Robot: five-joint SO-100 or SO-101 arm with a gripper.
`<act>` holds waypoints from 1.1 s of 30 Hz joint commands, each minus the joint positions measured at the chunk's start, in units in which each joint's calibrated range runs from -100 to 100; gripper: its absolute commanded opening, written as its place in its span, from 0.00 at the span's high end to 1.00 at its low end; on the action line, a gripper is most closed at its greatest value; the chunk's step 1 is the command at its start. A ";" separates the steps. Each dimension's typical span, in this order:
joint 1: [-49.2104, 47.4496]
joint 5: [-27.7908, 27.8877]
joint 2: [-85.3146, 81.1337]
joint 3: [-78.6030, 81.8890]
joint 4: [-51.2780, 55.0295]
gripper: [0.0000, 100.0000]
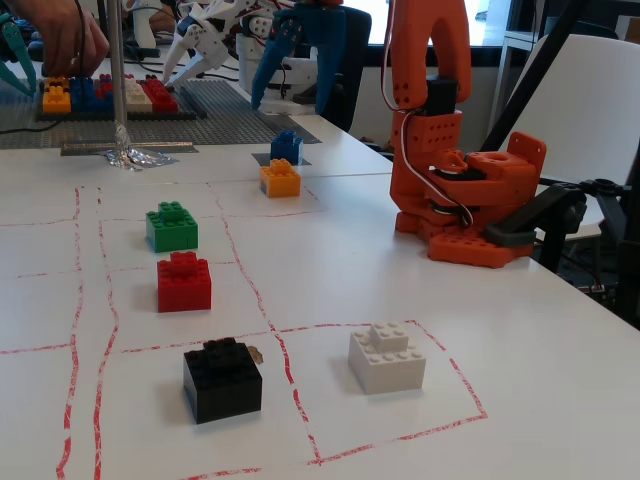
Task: Grab the block and put it in the grey marker
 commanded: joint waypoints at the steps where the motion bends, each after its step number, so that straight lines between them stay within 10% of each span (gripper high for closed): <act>1: -7.46 -3.86 -12.20 2.93 1.11 0.64; 19: -52.55 -33.41 -38.57 28.95 -13.99 0.95; 33: -69.04 -42.93 -65.03 56.78 -35.05 1.00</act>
